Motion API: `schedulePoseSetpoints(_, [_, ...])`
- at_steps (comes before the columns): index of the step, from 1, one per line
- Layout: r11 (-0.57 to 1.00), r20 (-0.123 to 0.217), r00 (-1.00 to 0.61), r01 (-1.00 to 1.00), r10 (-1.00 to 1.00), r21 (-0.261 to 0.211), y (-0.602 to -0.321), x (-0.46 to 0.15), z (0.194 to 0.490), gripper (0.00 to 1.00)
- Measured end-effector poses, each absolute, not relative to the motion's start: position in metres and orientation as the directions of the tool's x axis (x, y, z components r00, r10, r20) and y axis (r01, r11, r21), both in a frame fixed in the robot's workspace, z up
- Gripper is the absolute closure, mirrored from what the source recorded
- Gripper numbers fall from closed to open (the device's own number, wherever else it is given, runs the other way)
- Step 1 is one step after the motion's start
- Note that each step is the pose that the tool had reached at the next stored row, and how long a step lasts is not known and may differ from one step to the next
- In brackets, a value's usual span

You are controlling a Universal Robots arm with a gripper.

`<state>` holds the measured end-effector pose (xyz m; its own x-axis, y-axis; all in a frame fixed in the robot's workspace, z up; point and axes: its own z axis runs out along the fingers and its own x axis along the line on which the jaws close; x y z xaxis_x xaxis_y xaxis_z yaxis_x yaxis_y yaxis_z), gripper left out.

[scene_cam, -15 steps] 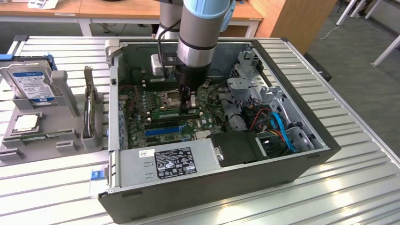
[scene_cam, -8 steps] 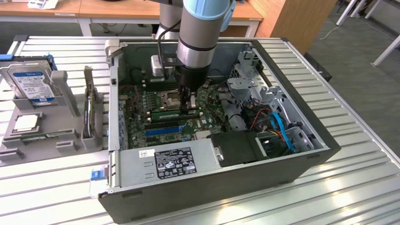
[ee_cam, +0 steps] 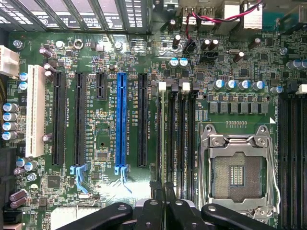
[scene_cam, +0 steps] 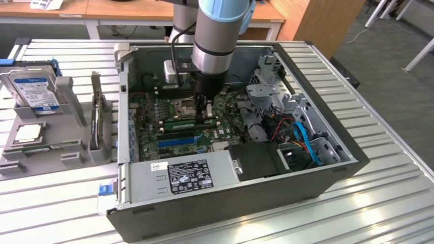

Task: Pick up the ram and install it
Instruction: 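Insert the ram into the slot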

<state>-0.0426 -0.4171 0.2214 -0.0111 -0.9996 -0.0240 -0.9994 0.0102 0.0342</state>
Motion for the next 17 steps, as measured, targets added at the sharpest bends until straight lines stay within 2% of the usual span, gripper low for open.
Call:
schedulePoseSetpoints(5, [0.010,-0.024,-0.011,-0.999,-1.000,0.034,-0.4170,-0.0426,0.2213,0.87])
schedulePoseSetpoints(7, [0.010,-0.024,-0.011,-0.999,-1.000,0.034,-0.4170,-0.0426,0.2213,0.75])
schedulePoseSetpoints(10, [0.010,-0.024,-0.011,-0.999,-1.000,0.034,-0.4171,-0.0426,0.2213,0.69])
schedulePoseSetpoints(11, [0.010,-0.024,-0.011,-0.999,-1.000,0.034,-0.4171,-0.0426,0.2213,0.63])
schedulePoseSetpoints(17, [0.010,-0.024,-0.011,-0.999,-1.000,0.034,-0.4171,-0.0427,0.2216,0.63])
